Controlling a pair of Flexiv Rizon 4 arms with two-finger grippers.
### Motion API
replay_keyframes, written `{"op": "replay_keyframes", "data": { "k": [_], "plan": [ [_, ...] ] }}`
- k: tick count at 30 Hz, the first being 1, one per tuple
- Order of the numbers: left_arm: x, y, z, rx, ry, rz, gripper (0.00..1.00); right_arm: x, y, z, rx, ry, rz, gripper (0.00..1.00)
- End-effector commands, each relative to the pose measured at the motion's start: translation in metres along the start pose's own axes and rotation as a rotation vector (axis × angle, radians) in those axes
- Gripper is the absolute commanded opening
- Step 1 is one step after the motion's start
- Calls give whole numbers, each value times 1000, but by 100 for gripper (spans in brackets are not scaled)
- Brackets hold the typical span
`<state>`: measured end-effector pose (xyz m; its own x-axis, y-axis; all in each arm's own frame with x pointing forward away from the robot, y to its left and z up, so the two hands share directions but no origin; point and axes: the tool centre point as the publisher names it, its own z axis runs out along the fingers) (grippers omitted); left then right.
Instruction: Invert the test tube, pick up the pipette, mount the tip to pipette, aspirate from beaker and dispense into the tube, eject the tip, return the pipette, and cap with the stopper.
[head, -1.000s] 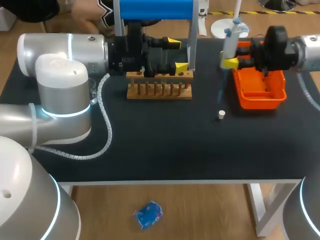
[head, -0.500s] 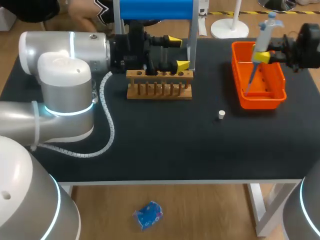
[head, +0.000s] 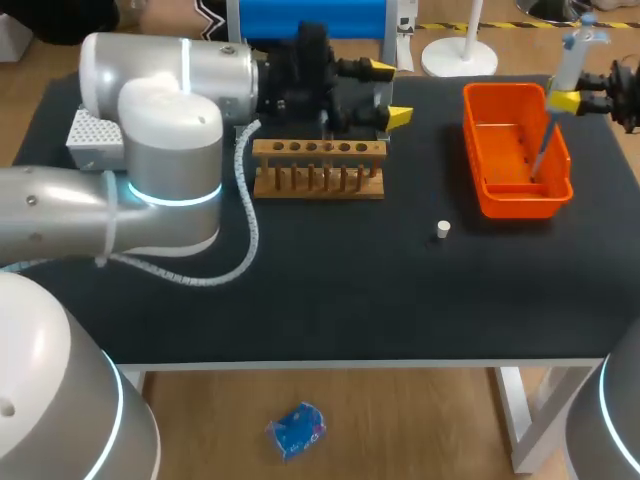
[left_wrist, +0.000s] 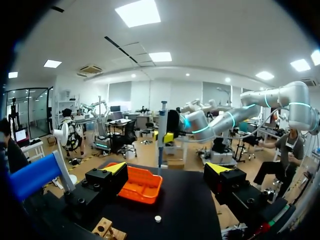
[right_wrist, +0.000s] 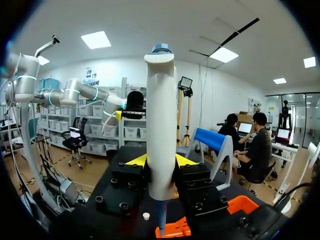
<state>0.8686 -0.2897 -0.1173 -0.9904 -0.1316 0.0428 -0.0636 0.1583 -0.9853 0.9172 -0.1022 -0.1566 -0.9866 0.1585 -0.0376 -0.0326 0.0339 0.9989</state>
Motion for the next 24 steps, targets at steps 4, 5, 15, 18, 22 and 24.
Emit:
{"op": "replay_keyframes", "data": {
  "k": [4,5,15,18,22,24],
  "plan": [
    [-12,-6,13,-24,13,0,100,-34,-12,-9,-9,25,6,0],
    [-13,-6,14,-24,13,-1,100,-39,-13,-10,-9,24,7,0],
    [-23,-5,16,-31,12,-8,100,-69,-17,0,-17,37,6,0],
    [-25,-5,15,-31,9,-10,100,-74,-17,1,-22,37,4,0],
    [-26,-5,13,-30,5,-8,100,-78,-16,5,-31,48,-2,0],
    [-26,-6,13,-29,3,-8,100,-75,-15,7,-31,55,-5,0]
  ]
}}
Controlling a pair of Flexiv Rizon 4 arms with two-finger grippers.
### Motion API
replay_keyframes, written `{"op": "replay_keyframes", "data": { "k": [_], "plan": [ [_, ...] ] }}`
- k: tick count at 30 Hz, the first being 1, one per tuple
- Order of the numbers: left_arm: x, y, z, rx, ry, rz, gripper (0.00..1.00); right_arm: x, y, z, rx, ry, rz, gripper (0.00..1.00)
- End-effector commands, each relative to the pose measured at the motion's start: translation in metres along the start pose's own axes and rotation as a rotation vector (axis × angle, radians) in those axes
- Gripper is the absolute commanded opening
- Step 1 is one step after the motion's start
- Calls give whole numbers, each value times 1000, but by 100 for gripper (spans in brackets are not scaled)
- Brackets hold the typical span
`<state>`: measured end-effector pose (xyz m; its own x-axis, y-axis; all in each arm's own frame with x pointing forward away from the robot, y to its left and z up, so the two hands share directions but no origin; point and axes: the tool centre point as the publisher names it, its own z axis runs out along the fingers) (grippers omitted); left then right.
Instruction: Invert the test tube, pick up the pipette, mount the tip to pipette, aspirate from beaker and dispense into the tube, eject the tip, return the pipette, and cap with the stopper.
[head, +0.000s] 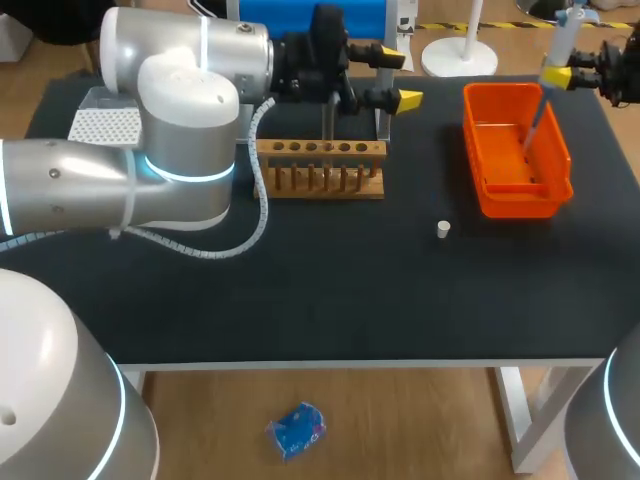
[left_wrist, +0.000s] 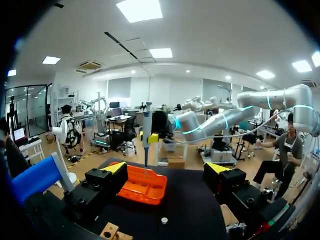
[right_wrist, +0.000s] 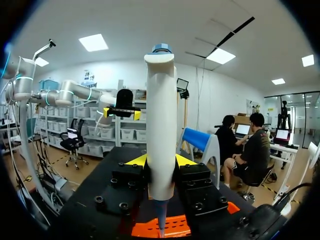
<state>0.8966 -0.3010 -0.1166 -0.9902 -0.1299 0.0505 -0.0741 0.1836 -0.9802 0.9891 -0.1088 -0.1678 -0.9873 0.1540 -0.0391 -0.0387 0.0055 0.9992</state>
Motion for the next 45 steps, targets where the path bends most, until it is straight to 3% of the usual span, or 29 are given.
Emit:
{"op": "replay_keyframes", "data": {
  "k": [1,15,19,25,37,40,45],
  "plan": [
    [0,-1,-2,-1,-2,0,100,-3,-1,2,-2,51,-3,0],
    [-5,-12,-2,5,-29,0,100,-3,-1,2,-2,51,-3,0],
    [-7,-26,13,4,-15,20,100,-3,-1,2,-2,51,-3,0],
    [-14,-52,40,-22,-55,63,100,-3,-1,2,-2,51,-3,0],
    [-32,-88,103,-78,-40,63,100,-3,-1,2,-2,51,-3,0],
    [-31,-89,117,-146,-46,58,100,-3,-1,2,-2,51,-3,0],
    [-31,-89,117,-146,-46,58,100,-3,-1,2,-2,51,-3,0]
  ]
}}
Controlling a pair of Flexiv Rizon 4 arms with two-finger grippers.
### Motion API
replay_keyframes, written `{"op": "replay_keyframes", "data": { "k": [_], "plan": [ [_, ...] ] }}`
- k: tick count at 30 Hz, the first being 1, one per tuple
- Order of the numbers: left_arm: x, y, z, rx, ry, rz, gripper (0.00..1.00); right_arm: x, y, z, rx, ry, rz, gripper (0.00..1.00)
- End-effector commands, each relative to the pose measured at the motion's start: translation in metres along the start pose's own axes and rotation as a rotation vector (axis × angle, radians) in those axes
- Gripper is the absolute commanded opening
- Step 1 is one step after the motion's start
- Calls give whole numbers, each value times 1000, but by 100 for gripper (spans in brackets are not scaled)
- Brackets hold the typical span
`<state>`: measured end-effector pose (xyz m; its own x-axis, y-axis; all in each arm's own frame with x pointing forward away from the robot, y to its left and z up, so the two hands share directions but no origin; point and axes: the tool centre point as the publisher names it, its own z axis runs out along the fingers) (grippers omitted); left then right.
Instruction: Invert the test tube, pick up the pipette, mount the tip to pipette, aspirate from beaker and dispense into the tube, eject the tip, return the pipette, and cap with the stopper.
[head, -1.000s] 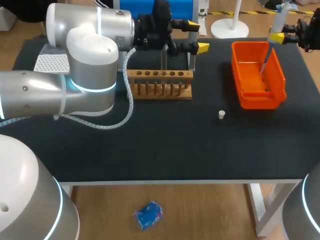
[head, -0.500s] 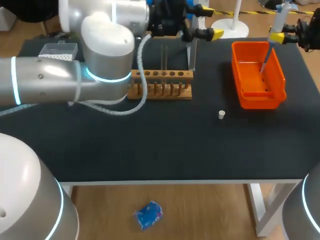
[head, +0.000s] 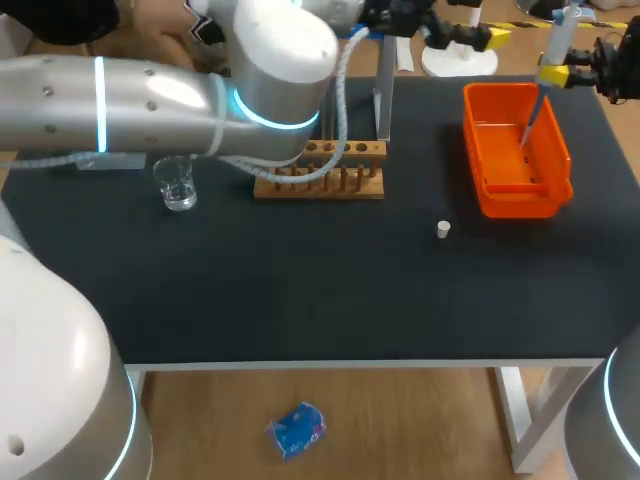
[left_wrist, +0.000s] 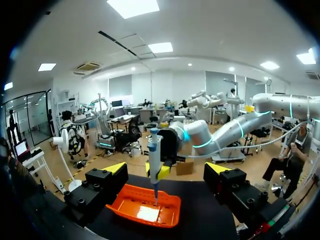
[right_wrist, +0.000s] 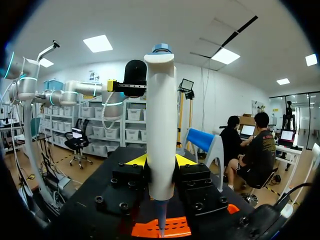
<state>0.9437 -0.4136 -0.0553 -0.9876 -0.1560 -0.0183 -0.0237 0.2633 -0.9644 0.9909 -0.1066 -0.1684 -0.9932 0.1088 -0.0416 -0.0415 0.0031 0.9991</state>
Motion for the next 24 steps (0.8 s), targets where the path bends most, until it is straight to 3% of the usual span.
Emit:
{"op": "replay_keyframes", "data": {
  "k": [1,10,16,24],
  "plan": [
    [-2,-6,13,-73,-2,-2,100,-2,0,-1,0,5,0,0],
    [-2,-6,13,-73,-2,-2,100,-2,0,-1,0,5,0,0],
    [0,13,-9,-112,-74,-49,100,-2,0,-1,0,5,0,0],
    [-9,29,9,-183,-38,-48,100,-2,0,-1,0,5,0,0]
  ]
}}
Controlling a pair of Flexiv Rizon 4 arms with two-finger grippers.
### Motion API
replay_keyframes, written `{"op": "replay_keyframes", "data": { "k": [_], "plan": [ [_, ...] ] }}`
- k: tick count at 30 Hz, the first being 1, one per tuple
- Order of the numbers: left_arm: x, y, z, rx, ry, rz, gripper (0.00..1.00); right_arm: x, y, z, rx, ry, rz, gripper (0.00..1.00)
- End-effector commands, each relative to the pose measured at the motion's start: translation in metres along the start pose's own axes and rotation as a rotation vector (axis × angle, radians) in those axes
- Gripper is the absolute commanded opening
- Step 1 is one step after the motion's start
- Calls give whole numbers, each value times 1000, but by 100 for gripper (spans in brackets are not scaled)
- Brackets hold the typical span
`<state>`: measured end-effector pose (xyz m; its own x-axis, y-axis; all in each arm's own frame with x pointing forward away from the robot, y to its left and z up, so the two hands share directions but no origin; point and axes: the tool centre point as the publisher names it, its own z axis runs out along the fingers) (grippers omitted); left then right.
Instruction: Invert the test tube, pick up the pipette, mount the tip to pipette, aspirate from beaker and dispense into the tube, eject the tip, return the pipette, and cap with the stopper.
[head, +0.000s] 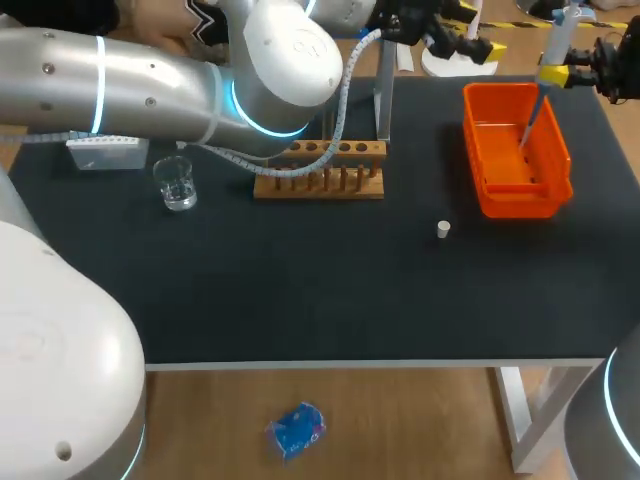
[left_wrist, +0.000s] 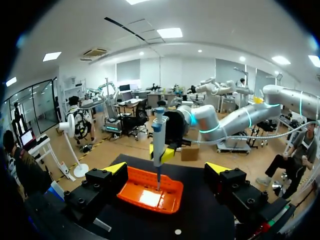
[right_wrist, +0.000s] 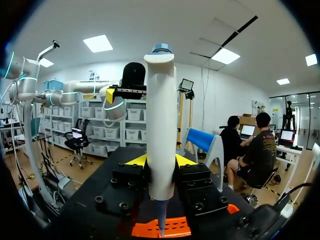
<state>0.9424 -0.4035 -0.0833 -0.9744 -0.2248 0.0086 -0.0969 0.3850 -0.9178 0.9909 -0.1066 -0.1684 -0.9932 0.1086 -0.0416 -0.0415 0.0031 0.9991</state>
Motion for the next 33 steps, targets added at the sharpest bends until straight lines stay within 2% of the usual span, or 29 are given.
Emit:
{"op": "replay_keyframes", "data": {
  "k": [1,5,6,7,8,9,15,23,33],
  "plan": [
    [-10,-2,15,-49,24,3,100,-2,0,-1,0,5,0,0],
    [-13,-4,23,-39,35,5,100,-2,0,-1,0,5,0,0],
    [-13,-6,25,-34,36,5,89,-2,0,-1,0,5,0,0],
    [-14,-7,26,-31,36,5,60,-2,0,-1,0,5,0,0],
    [-14,-9,27,-18,27,3,36,-2,0,-1,0,5,0,0],
    [-15,-11,29,-13,27,2,0,-2,0,-1,0,5,0,0],
    [-11,-26,37,47,25,31,0,-2,0,-1,0,5,0,0],
    [-4,-44,45,197,52,60,0,-2,0,-1,0,5,0,0],
    [-4,-61,58,332,94,68,0,-2,0,-1,0,5,0,0]
  ]
}}
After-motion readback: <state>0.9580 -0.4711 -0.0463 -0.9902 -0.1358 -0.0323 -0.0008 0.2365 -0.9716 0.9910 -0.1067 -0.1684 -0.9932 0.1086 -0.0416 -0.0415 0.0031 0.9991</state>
